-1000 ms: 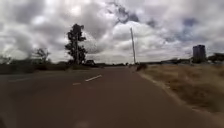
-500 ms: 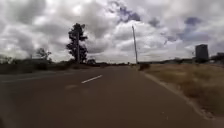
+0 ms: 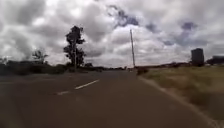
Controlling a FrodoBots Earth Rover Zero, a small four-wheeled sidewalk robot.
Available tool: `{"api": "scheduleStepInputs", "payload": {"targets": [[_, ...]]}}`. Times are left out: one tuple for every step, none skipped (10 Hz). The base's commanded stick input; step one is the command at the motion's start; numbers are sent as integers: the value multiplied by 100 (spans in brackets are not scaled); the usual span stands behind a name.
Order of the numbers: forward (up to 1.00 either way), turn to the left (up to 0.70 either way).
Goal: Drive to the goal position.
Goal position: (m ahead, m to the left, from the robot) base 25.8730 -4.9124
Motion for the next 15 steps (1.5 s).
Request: {"api": "scheduleStepInputs", "payload": {"targets": [[85,-3],[85,-5],[85,-8],[85,-10],[85,-12],[85,-15],[85,-17],[85,-23],[85,-29],[85,-34],[85,-34],[85,-34],[85,-25],[85,-4],[85,0]]}}
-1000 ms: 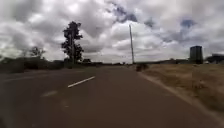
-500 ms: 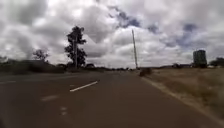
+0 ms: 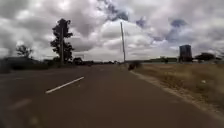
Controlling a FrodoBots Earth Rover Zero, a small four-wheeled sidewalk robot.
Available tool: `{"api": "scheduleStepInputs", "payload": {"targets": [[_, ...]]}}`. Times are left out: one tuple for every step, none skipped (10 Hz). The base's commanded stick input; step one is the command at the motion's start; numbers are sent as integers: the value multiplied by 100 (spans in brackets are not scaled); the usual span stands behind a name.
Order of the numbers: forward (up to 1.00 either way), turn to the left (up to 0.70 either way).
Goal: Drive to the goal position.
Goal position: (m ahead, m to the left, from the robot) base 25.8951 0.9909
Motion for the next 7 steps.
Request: {"api": "scheduleStepInputs", "payload": {"targets": [[85,0],[85,0],[85,0],[85,0],[85,0],[85,-4],[85,-34]]}}
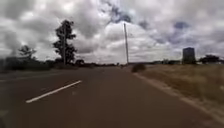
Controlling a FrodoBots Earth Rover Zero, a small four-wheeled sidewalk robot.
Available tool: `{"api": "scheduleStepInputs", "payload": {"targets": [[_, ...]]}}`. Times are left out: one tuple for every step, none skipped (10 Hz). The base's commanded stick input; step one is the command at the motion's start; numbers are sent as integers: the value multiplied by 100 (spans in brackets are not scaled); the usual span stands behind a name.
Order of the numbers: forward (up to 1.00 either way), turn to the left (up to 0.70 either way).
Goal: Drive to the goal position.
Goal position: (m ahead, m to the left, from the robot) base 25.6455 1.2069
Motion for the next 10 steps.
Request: {"api": "scheduleStepInputs", "payload": {"targets": [[85,-34],[85,-34],[85,-34],[85,-34],[85,-34],[85,-34],[85,-25],[85,0],[85,0],[85,0]]}}
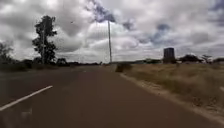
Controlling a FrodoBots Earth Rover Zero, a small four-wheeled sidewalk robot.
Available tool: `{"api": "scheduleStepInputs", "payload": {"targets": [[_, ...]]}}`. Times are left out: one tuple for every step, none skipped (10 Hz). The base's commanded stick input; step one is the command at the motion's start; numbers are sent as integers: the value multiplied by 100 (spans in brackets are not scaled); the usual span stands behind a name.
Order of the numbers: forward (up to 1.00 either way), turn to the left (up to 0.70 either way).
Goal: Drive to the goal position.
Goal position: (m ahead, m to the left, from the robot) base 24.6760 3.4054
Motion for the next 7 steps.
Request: {"api": "scheduleStepInputs", "payload": {"targets": [[85,0],[85,0],[85,0],[85,0],[85,0],[85,0],[85,0]]}}
